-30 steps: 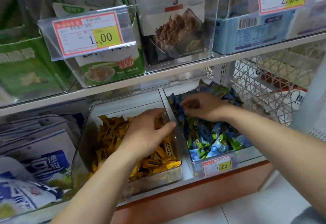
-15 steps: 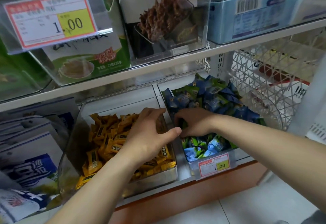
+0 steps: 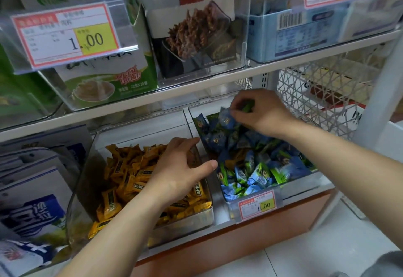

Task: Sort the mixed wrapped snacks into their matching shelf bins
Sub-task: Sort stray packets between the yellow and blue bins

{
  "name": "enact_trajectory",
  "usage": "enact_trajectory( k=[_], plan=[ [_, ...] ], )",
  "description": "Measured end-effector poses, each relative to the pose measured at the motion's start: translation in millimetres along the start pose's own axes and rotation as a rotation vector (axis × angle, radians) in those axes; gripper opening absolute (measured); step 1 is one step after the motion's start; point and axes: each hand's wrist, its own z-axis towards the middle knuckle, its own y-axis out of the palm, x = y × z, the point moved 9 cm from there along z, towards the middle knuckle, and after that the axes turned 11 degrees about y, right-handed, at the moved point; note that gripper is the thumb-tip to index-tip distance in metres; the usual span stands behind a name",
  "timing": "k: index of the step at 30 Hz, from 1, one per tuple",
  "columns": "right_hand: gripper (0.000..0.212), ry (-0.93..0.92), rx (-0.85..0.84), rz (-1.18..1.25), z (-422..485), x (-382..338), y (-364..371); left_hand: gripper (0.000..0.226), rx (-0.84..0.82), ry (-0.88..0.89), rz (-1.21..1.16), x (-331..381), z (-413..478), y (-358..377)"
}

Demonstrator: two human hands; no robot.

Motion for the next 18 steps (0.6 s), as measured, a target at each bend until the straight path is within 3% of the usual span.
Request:
enact_trajectory(
  k=[3, 6, 9, 13, 16, 18],
  plan=[
    [0.004, 0.020, 0.069, -0.116, -0.4, 17.3, -16.1, 0.084, -0.002, 0.005, -0.010, -0.5, -0.1, 0.1],
    [0.013, 0.063, -0.197, -0.387, -6.7, 40.1, 8.8, 0.079, 0.005, 0.008, -0.016, -0.9, -0.2, -0.2],
    [0.035, 0.091, -0.412, -0.497, -15.3, 42.2, 19.6, 0.079, -0.002, 0.008, -0.022, -1.0, -0.2, -0.1],
    [0.053, 0.026, -0.409, -0.797, -15.9, 27.7, 18.3, 0.078, -0.021, -0.002, -0.022, -1.0, -0.3, 0.2],
    [0.040, -0.085, -0.295, -0.681, -17.6, -0.5, 26.9, 0.076, -0.030, -0.002, -0.014, 0.8, -0.1, 0.7],
    [0.025, -0.067, -0.377, -0.483, -23.4, -9.0, 46.7, 0.076, -0.037, -0.005, -0.010, 1.7, 0.2, 1.3]
  ],
)
